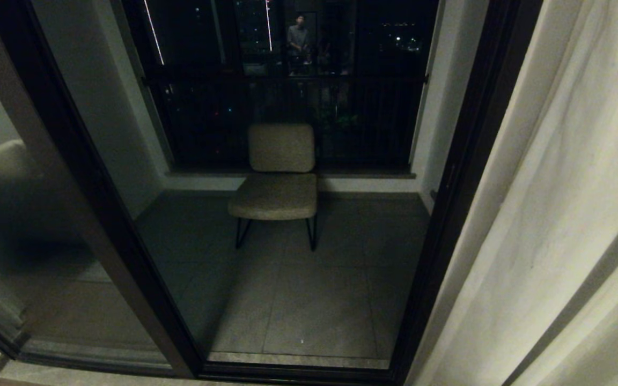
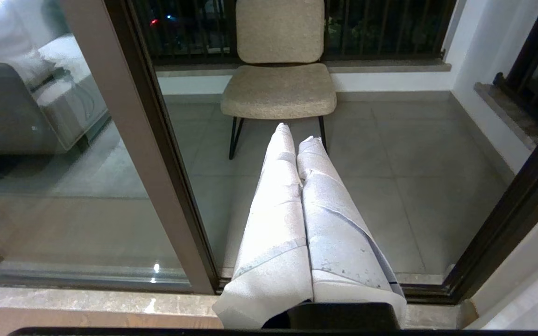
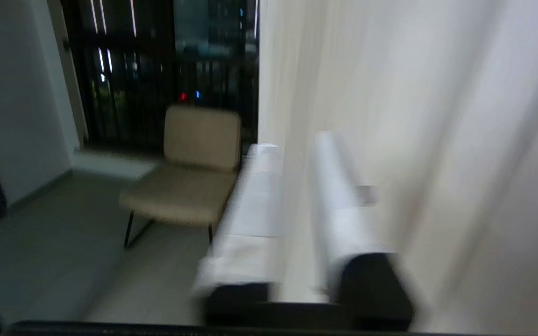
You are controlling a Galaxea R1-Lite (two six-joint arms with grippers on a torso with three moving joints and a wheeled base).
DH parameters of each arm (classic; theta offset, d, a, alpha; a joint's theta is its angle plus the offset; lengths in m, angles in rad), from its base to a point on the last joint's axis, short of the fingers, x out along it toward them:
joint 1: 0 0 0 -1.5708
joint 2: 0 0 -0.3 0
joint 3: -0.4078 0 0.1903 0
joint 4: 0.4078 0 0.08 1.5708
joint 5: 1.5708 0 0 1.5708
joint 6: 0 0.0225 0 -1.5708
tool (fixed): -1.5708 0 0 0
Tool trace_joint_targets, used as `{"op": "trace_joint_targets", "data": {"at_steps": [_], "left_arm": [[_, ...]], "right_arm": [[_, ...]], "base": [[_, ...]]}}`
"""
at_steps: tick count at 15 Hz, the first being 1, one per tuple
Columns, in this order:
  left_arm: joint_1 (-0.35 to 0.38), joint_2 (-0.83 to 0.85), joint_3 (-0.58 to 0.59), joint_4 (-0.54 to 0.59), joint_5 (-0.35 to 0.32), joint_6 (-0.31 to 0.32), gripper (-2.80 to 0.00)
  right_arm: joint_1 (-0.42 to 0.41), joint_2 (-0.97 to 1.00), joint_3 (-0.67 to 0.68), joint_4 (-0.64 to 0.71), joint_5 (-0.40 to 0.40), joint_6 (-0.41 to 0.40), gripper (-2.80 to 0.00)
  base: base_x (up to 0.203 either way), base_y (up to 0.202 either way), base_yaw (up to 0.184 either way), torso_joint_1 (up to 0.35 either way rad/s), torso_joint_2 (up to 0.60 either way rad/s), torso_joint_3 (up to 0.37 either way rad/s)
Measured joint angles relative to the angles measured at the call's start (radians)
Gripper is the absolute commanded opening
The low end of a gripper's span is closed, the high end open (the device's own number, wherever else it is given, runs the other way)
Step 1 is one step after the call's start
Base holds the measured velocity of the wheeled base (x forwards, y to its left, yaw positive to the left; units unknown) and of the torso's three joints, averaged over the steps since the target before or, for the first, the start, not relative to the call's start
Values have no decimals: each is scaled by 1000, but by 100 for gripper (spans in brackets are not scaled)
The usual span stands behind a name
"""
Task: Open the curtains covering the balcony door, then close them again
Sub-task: Close the inner curtains on both sides
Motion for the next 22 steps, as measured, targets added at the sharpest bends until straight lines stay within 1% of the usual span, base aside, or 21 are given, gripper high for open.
{"op": "trace_joint_targets", "data": {"at_steps": [2, 5, 7, 13, 15, 18, 20, 22], "left_arm": [[0, 0, 0, 0, 0, 0, -280], [0, 0, 0, 0, 0, 0, -280], [0, 0, 0, 0, 0, 0, -280], [0, 0, 0, 0, 0, 0, -280], [0, 0, 0, 0, 0, 0, -280], [0, 0, 0, 0, 0, 0, -280], [0, 0, 0, 0, 0, 0, -280], [0, 0, 0, 0, 0, 0, -280]], "right_arm": [[-5, 121, -66, -89, -3, 1, 0], [-65, 246, -103, -194, -4, 2, 0], [-94, 305, -132, -236, -4, 4, 0], [-141, 375, -257, -231, -7, 0, 0], [-179, 377, -272, -230, -6, -1, 0], [-257, 384, -275, -228, -2, 5, 0], [-280, 404, -275, -235, 2, 27, 0], [-286, 442, -286, -246, 4, 45, 0]], "base": [[0, 0, 0, 0, 0, 0], [0, 0, 0, 0, 0, 0], [0, 0, 0, 0, 0, 0], [0, 0, 0, 0, 0, 0], [0, 0, 0, 0, 0, 0], [0, 0, 0, 0, 0, 0], [0, 0, 0, 0, 0, 0], [0, 0, 0, 0, 0, 0]]}}
